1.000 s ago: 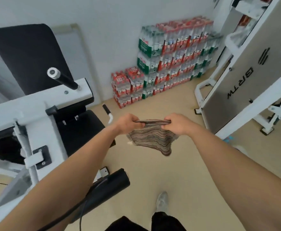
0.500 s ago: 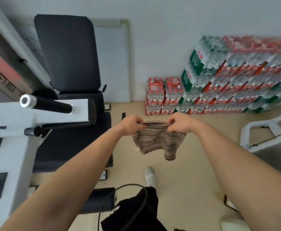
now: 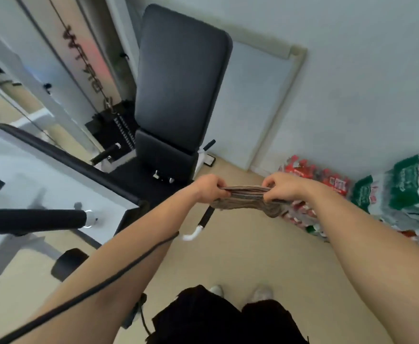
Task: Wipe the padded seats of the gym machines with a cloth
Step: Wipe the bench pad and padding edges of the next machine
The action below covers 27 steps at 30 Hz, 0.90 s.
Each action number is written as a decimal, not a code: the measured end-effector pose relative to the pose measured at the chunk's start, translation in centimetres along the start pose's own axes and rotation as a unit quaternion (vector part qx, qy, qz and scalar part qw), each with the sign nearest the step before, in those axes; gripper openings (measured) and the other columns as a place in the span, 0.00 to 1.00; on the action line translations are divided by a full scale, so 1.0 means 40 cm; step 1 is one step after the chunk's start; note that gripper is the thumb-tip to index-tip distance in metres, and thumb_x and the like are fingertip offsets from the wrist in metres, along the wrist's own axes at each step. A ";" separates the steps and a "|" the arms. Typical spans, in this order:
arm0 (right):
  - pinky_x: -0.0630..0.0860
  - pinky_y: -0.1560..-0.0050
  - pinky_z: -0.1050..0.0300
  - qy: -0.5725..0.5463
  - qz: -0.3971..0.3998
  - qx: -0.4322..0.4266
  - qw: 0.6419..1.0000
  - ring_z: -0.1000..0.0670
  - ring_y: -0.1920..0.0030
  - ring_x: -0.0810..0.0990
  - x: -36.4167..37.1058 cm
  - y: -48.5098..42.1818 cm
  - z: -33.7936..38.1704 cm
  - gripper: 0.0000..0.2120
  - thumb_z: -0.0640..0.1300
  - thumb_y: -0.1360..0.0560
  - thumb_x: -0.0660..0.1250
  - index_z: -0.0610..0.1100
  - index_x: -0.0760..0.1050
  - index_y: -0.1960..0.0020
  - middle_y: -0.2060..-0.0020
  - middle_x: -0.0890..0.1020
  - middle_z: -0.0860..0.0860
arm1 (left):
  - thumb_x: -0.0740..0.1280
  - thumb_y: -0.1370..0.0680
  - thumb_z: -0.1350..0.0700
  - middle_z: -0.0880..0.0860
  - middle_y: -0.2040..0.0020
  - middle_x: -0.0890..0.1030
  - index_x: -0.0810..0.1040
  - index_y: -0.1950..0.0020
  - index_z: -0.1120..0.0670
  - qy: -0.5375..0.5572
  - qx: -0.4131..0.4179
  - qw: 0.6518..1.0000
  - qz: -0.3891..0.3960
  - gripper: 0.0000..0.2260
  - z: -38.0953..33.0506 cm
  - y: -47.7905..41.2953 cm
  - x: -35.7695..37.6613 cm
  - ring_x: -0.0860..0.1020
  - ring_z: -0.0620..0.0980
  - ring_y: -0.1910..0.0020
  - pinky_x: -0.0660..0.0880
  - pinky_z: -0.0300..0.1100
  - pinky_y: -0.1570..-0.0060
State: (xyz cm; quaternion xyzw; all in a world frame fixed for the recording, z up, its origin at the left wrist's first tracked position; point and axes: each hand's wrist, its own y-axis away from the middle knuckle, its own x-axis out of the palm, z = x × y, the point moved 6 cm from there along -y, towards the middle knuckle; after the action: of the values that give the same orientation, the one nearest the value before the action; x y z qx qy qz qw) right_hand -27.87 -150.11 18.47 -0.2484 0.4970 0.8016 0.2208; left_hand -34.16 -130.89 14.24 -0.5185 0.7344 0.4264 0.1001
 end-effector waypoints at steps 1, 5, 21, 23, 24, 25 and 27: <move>0.73 0.67 0.58 0.011 0.012 -0.013 1.000 0.51 0.65 0.77 -0.024 -0.049 0.016 0.12 0.42 0.33 0.72 0.41 0.80 0.50 0.62 0.82 0.48 | 0.69 0.22 0.48 0.50 0.54 0.83 0.83 0.49 0.51 0.009 -0.017 1.000 -0.016 0.08 0.016 -0.014 -0.024 0.80 0.49 0.53 0.77 0.43 0.53; 0.71 0.67 0.59 0.063 0.066 -0.093 0.991 0.49 0.65 0.77 -0.098 -0.241 0.126 0.12 0.48 0.37 0.74 0.45 0.79 0.57 0.65 0.80 0.49 | 0.69 0.22 0.48 0.50 0.52 0.82 0.82 0.50 0.50 0.049 -0.099 0.991 -0.081 0.06 0.096 -0.047 -0.100 0.79 0.50 0.52 0.77 0.45 0.51; 0.80 0.61 0.54 0.254 0.270 -0.302 0.878 0.49 0.55 0.83 0.031 -0.601 0.496 0.09 0.42 0.32 0.71 0.49 0.79 0.53 0.56 0.83 0.49 | 0.68 0.23 0.56 0.47 0.51 0.82 0.81 0.46 0.48 0.335 -0.434 0.759 -0.351 0.08 0.363 0.028 0.016 0.80 0.48 0.51 0.80 0.45 0.49; 0.81 0.57 0.51 0.244 0.237 -0.316 0.886 0.48 0.54 0.83 0.064 -0.666 0.553 0.07 0.41 0.33 0.70 0.49 0.79 0.56 0.58 0.83 0.49 | 0.69 0.23 0.57 0.46 0.53 0.83 0.82 0.49 0.48 0.386 -0.439 0.687 -0.432 0.06 0.443 0.014 0.003 0.81 0.47 0.51 0.80 0.45 0.48; 0.81 0.56 0.49 0.231 0.218 -0.326 0.891 0.47 0.54 0.82 0.077 -0.702 0.592 0.07 0.41 0.33 0.70 0.49 0.79 0.56 0.58 0.83 0.50 | 0.69 0.23 0.59 0.46 0.53 0.83 0.82 0.51 0.49 0.417 -0.431 0.642 -0.476 0.06 0.491 0.004 -0.011 0.81 0.47 0.51 0.81 0.43 0.50; 0.81 0.55 0.48 0.214 0.199 -0.335 0.896 0.47 0.54 0.82 0.085 -0.734 0.634 0.06 0.41 0.32 0.70 0.50 0.79 0.56 0.58 0.83 0.50 | 0.69 0.24 0.60 0.47 0.54 0.83 0.83 0.52 0.49 0.452 -0.421 0.595 -0.514 0.07 0.533 -0.006 -0.029 0.82 0.47 0.51 0.81 0.40 0.53; 0.79 0.55 0.51 0.179 0.151 -0.360 0.903 0.47 0.53 0.81 0.093 -0.793 0.728 0.06 0.41 0.31 0.69 0.51 0.78 0.56 0.57 0.83 0.51 | 0.69 0.25 0.61 0.48 0.53 0.84 0.84 0.53 0.47 0.486 -0.406 0.503 -0.588 0.09 0.620 -0.022 -0.080 0.82 0.47 0.51 0.81 0.39 0.55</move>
State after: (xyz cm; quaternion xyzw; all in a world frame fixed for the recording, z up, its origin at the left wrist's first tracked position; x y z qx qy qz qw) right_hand -16.94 -110.36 5.53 -0.3724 0.2372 0.8917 -0.0995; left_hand -39.30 -110.70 0.39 -0.9407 -0.0597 0.2021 -0.2658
